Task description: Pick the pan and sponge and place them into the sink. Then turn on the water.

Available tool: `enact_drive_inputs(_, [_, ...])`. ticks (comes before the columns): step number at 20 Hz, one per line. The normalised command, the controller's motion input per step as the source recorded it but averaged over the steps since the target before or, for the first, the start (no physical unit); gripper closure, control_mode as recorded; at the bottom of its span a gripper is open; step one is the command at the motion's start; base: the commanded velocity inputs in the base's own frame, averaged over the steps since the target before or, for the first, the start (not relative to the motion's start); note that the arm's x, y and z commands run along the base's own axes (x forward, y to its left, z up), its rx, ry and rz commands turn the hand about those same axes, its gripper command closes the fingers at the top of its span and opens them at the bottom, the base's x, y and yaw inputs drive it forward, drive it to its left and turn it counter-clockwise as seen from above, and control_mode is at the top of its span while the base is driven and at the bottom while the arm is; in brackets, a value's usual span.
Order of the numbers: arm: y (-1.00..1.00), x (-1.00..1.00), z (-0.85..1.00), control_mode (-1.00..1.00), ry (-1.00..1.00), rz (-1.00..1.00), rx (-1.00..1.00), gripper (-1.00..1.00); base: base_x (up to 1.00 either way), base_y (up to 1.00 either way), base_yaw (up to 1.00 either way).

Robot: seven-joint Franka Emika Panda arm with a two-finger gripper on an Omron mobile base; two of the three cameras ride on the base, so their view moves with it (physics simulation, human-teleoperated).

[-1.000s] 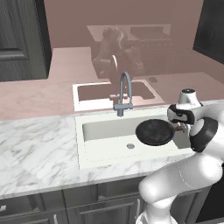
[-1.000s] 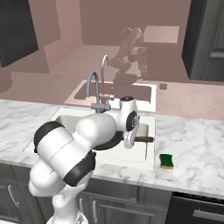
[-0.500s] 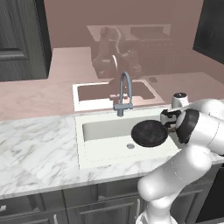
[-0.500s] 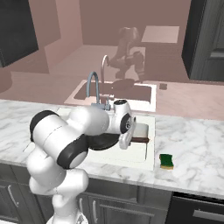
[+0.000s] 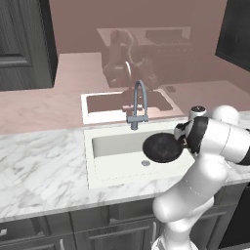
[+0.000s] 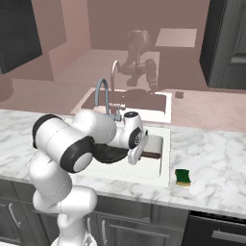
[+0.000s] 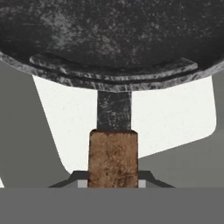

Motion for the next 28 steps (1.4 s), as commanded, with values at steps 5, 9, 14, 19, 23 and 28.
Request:
enact_drive_inputs(5, [0.03, 0.05, -0.18, -1.0, -0.02, 0.0, 0.02, 1.0, 0.0, 0.0, 0.0])
enact_drive_inputs(9, [0.04, 0.07, -0.17, -1.0, -0.03, 0.02, 0.03, 1.0, 0.0, 0.0, 0.0])
enact_drive_inputs(14, [0.07, 0.06, -0.13, -1.0, -0.05, 0.02, 0.03, 1.0, 0.0, 0.0, 0.0])
enact_drive_inputs(19, [0.1, 0.03, -0.16, -1.0, -0.04, 0.03, 0.03, 1.0, 0.0, 0.0, 0.0])
enact_drive_inputs(23, [0.1, 0.01, -0.18, -1.0, -0.05, 0.04, 0.03, 1.0, 0.0, 0.0, 0.0])
enact_drive_inputs(28, [0.06, 0.04, -0.16, -1.0, -0.03, 0.04, 0.04, 1.0, 0.0, 0.0, 0.0])
